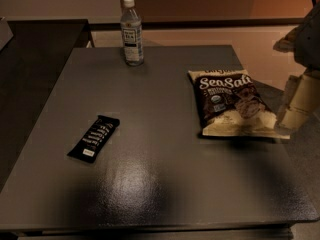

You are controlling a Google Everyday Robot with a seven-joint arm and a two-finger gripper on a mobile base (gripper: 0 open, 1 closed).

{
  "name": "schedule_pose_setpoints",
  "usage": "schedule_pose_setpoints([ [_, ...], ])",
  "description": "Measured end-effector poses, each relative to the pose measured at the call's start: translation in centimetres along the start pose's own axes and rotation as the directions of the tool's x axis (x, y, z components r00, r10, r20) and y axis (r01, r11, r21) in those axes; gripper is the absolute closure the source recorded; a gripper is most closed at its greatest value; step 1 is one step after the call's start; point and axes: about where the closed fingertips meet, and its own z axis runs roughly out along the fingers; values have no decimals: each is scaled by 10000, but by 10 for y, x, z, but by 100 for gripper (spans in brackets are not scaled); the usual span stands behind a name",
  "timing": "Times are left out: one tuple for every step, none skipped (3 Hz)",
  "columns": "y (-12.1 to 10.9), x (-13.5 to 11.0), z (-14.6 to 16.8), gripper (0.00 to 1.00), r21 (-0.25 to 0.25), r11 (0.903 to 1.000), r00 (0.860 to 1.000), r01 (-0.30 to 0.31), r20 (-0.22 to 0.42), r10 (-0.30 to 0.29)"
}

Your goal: Pick rxbar chocolate

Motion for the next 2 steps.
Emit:
schedule_pose_setpoints([
  [0,0,0,0,2,10000,10000,0,1,0],
  [-1,-8,2,0,-71,9991,9991,411,39,-411],
])
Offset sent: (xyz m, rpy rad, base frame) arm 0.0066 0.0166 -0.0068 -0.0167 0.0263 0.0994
